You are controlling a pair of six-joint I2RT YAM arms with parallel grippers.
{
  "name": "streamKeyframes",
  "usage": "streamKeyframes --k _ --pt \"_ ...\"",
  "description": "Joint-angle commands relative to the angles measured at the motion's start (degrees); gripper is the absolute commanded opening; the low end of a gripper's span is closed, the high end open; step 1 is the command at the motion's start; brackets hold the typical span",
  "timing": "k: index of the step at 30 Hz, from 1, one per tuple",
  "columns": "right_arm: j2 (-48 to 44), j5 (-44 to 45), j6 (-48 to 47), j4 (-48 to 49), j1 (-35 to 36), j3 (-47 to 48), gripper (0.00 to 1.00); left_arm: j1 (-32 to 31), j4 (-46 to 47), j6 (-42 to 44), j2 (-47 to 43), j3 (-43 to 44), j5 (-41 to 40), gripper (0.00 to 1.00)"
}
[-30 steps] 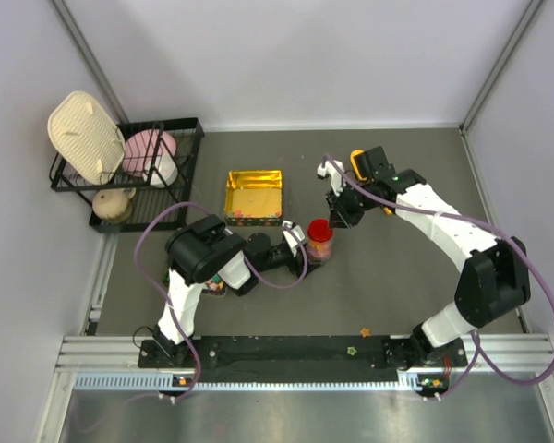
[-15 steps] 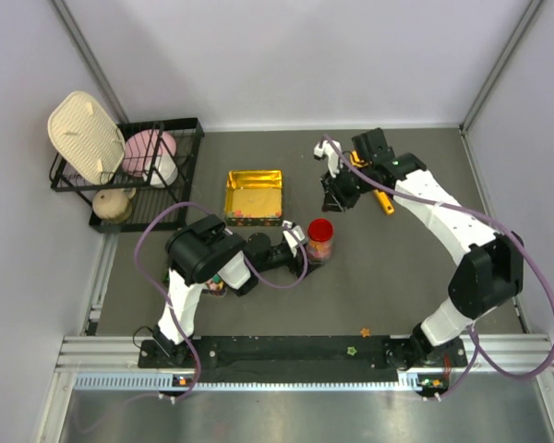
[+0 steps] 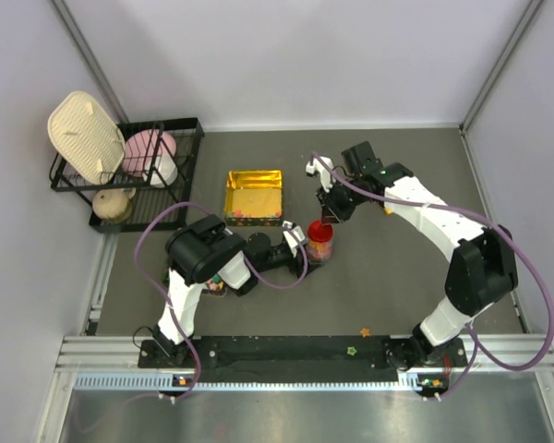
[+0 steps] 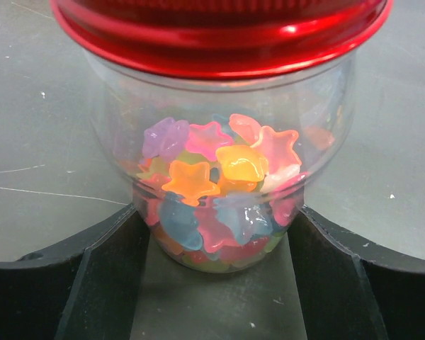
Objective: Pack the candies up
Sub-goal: Screw the bottle lid onto the packing bottle.
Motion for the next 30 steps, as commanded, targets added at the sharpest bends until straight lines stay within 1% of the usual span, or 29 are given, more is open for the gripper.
streamKeyframes --k 1,5,8,9,13,18,26,30 --pt "0.02 2.04 -1.51 -1.53 1.04 -0.22 0.18 -0.13 17.77 -2.12 1.26 -0.08 0.52 0.04" --pt "0.1 0.28 -0.37 -1.62 1.04 4.16 0.22 -0.13 17.77 -2.12 1.35 -0.08 0.52 0.04" --pt "1.42 -1.65 0.86 -1.79 1.04 6.71 0.32 -0.13 17.86 -2.21 1.35 0.01 0.61 0.04" --pt "2.47 -2.09 1.04 -2.05 1.04 7.16 0.32 -0.13 17.86 -2.21 1.26 -0.08 0.61 0.04" --pt "4.41 -4.2 1.13 -2.84 1.04 7.52 0.32 -0.13 17.77 -2.12 1.26 -0.08 0.52 0.03" --pt "4.59 -4.12 0.25 -3.2 1.04 5.06 0.31 -0.13 17.77 -2.21 1.26 0.01 0.52 0.01" --pt "1.87 -3.94 -0.28 -3.99 0.25 0.84 0.19 -0.13 17.86 -2.38 1.18 -0.08 -0.18 0.0" --pt "0.2 -3.41 -1.07 -4.95 -0.72 -1.53 0.18 -0.13 17.77 -2.64 1.35 0.01 -0.8 0.0"
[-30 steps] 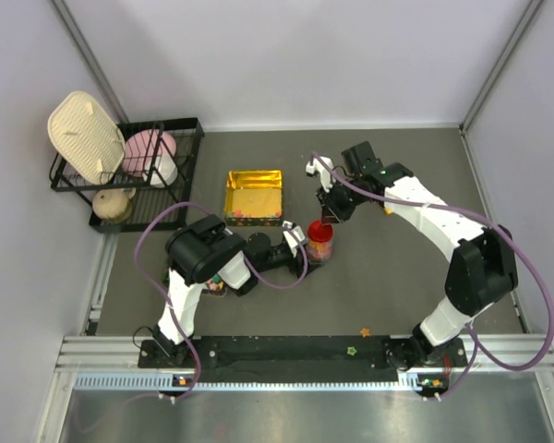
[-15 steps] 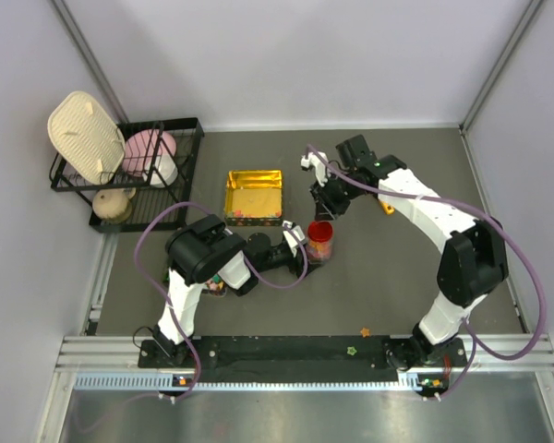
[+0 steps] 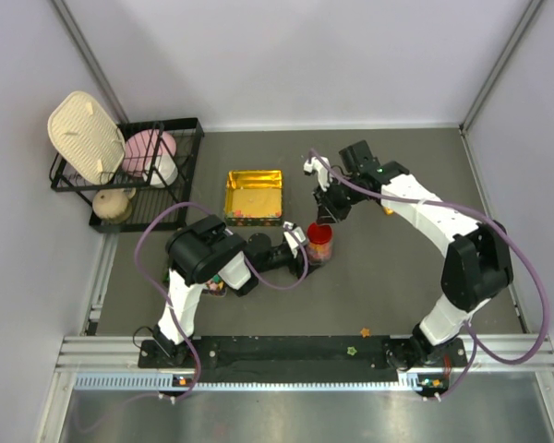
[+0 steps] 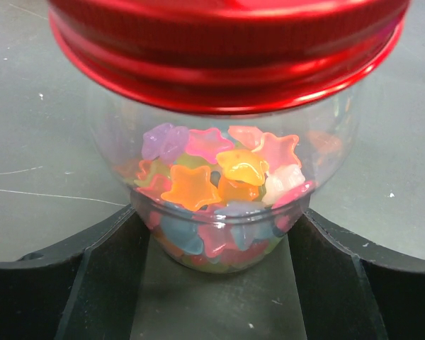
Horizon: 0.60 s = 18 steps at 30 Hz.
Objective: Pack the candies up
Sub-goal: Screw the bottle lid onto the packing bottle.
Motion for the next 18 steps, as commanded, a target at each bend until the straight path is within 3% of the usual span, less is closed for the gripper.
streamKeyframes --k 1,18 --pt "-2.67 0.61 -1.66 -5.24 -1.17 -4.39 0.18 -0.13 17.79 -3.06 1.35 0.01 -0.64 0.0" --pt "-8.82 0.09 -1.66 -6.47 -1.79 -12.05 0.18 -0.04 17.7 -3.59 1.44 0.27 -2.23 0.0"
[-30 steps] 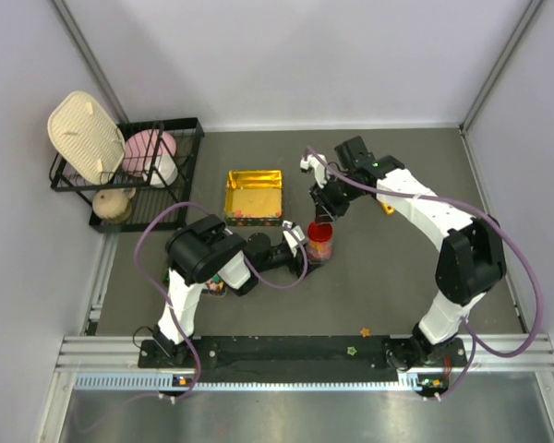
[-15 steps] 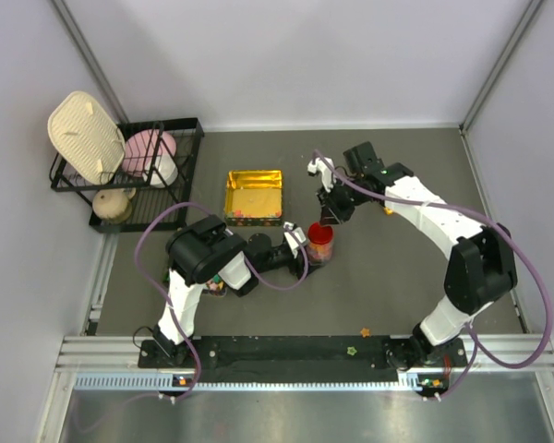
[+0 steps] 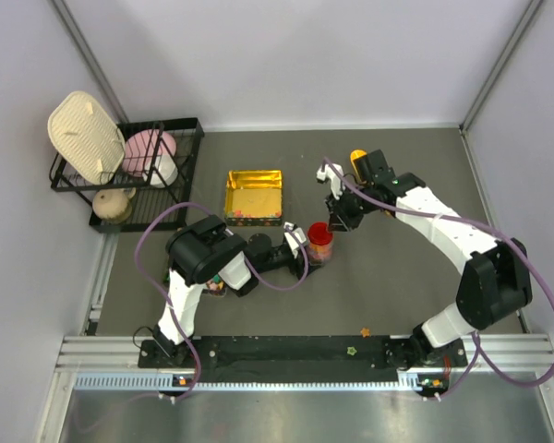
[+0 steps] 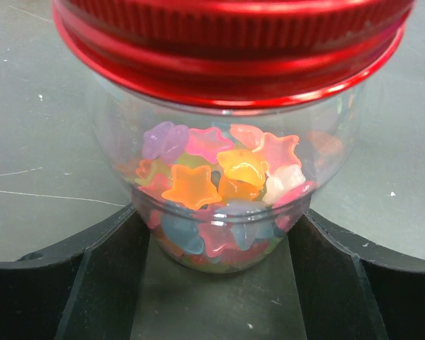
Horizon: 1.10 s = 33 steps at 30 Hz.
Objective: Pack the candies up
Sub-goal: Reset both arms
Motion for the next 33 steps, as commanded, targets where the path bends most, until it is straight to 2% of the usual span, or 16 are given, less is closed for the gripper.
streamKeyframes --k 1,11,17,18,19,21,24,27,30,31,33 --pt "-1.08 -0.49 -1.05 -7.96 0.3 -3.98 0.18 0.05 17.79 -4.35 1.44 0.36 -1.83 0.0" --pt "-4.25 -2.68 -0.44 -8.4 0.39 -6.8 0.18 0.13 17.79 -4.44 1.53 0.36 -1.57 0.0" --pt "-7.15 -0.31 -1.05 -8.75 0.31 -6.71 0.2 0.05 17.88 -3.3 1.44 0.01 0.63 0.01" --pt "-7.59 0.39 -1.05 -8.75 0.3 -6.71 0.21 0.05 17.88 -3.21 1.44 -0.08 0.89 0.04" --pt "-8.55 0.65 -1.14 -8.75 0.22 -6.37 0.23 0.05 17.88 -3.12 1.53 -0.17 1.33 0.14" --pt "-9.43 1.01 -1.14 -8.84 -0.05 -5.93 0.24 0.05 17.97 -2.68 1.44 -0.17 1.86 0.18" --pt "-11.19 1.18 -1.14 -9.1 -0.92 -4.78 0.27 0.05 17.88 -2.07 1.53 -0.52 2.56 0.39" --pt "-12.42 1.53 -1.4 -9.54 -1.72 -3.29 0.3 0.05 17.88 -0.68 1.61 -0.96 3.26 0.47" --pt "-13.3 2.06 -1.58 -9.89 -1.98 -2.06 0.37 0.05 17.88 0.21 1.26 -1.4 4.14 0.62" --pt "-13.48 2.15 -1.67 -10.15 -2.07 -1.53 0.43 0.05 17.88 0.48 1.35 -1.66 4.32 0.65" --pt "-13.92 2.33 -1.93 -10.42 -2.07 -0.92 0.48 0.05 17.88 1.36 1.44 -1.84 4.85 0.74"
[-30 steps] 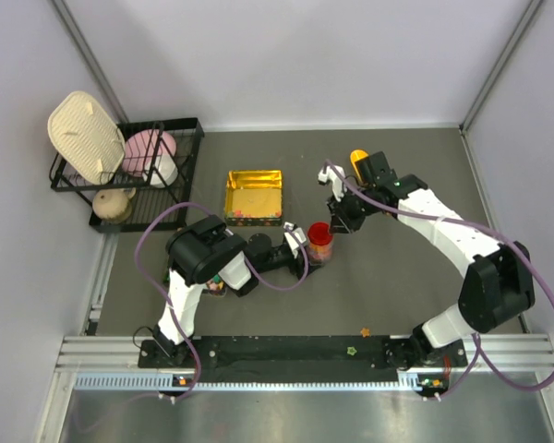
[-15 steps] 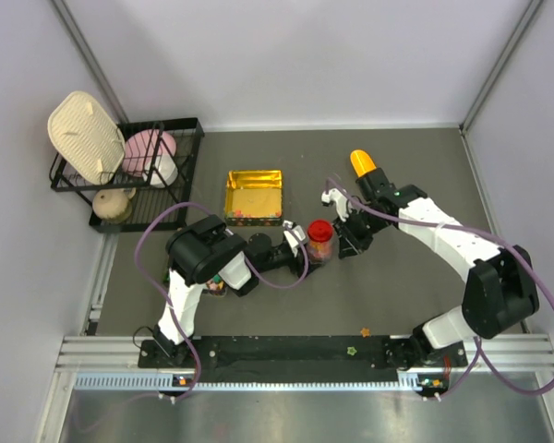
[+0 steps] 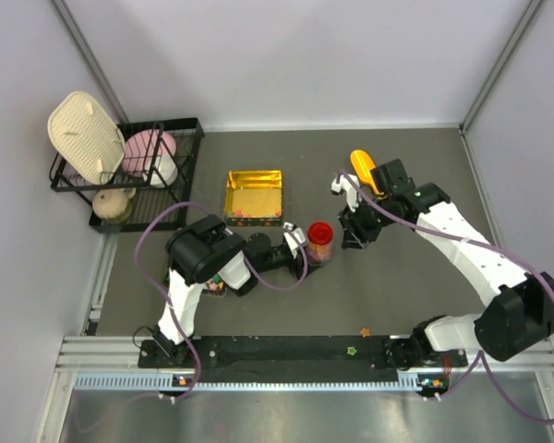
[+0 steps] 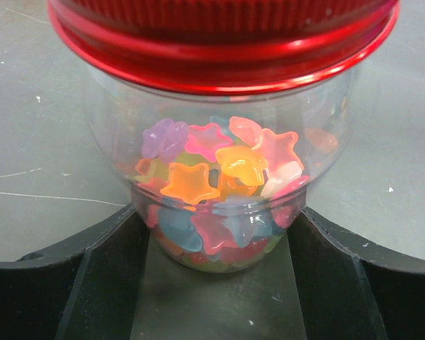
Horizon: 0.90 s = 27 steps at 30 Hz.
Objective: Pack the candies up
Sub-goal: Reset both arms
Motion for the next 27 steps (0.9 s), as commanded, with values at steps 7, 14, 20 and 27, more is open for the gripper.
streamKeyframes --k 7,14,20,27 --pt "-3.83 0.71 -1.71 -1.57 -0.76 5.79 0.76 -0.06 17.68 4.94 0.45 -4.56 4.41 0.99" --pt "-4.62 1.15 -2.5 -2.8 -0.67 7.81 0.86 0.02 17.68 8.19 -4.2 -8.25 6.44 0.99" --pt "-7.25 1.41 -2.86 -3.24 -0.67 7.46 0.94 0.38 9.88 11.27 -12.19 -10.71 9.34 0.99" --pt "-9.8 1.76 -2.15 -3.51 -0.67 7.81 0.97 2.74 2.75 11.71 -21.69 -13.0 9.07 0.99"
